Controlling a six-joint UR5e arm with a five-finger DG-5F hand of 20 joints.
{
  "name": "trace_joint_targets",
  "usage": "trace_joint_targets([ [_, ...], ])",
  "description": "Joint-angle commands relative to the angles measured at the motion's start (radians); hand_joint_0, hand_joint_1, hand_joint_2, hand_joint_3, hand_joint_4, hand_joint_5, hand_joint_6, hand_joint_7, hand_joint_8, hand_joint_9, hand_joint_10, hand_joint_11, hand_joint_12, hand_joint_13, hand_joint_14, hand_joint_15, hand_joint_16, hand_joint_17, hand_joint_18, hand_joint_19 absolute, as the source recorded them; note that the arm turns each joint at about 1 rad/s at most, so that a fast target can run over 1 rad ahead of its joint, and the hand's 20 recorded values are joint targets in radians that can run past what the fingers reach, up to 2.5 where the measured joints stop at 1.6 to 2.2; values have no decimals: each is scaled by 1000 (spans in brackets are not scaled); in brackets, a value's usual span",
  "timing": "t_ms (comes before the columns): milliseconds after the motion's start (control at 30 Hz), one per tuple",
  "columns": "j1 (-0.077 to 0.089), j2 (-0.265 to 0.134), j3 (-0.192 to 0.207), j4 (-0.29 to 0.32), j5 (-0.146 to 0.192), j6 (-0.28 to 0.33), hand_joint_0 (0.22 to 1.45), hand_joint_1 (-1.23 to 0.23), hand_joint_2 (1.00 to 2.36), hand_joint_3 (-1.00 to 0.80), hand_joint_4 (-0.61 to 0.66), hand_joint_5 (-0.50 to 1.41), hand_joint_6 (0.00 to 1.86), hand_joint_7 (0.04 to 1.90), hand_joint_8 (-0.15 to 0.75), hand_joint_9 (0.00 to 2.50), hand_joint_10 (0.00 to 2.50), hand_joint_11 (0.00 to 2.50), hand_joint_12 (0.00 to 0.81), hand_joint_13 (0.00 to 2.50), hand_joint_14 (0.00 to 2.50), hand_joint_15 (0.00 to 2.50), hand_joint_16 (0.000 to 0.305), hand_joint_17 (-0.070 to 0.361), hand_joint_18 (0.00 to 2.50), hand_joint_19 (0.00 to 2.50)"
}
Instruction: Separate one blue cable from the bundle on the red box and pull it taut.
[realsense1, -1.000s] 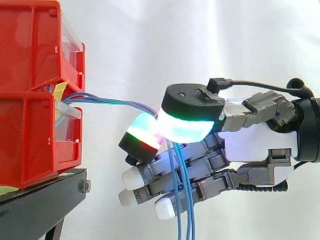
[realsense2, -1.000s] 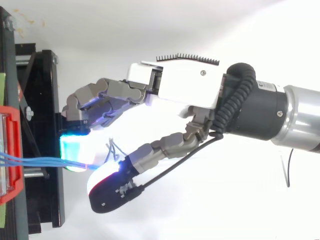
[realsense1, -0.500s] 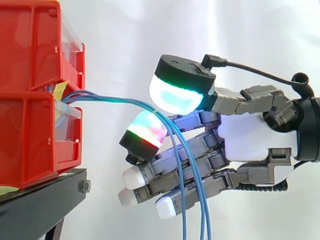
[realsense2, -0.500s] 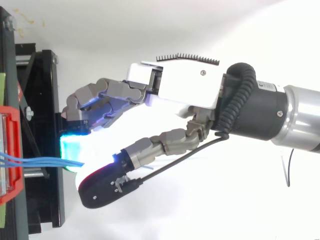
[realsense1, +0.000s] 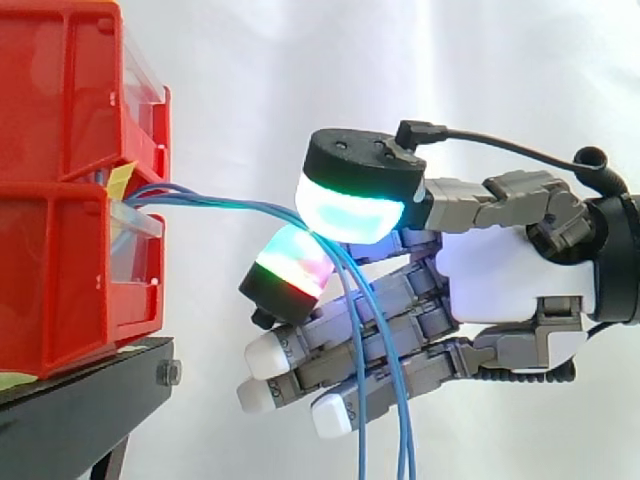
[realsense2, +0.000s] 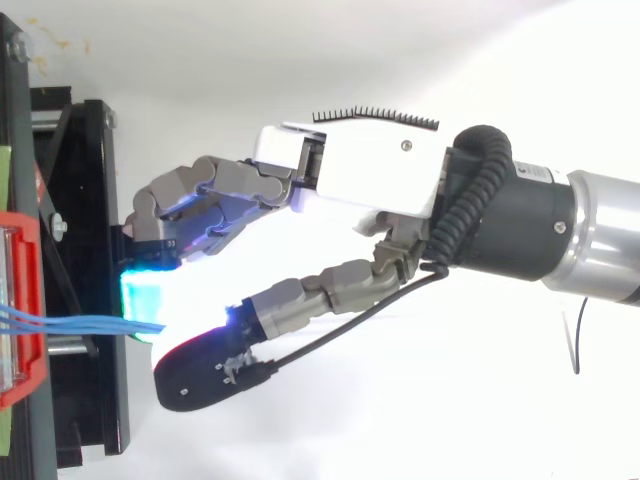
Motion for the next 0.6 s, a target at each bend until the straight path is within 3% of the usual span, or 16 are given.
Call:
trace_joint_targets([
  [0,0,1,-1,0,-1,0,732,-899,1021,-128,138,-244,829,1122,223,486,8,350,362,417,5,172,49,111,583,424],
  [567,2,1,-1,-2,1,2,779,-942,1021,-155,145,-259,785,1099,195,372,7,290,355,365,7,157,49,111,532,411],
])
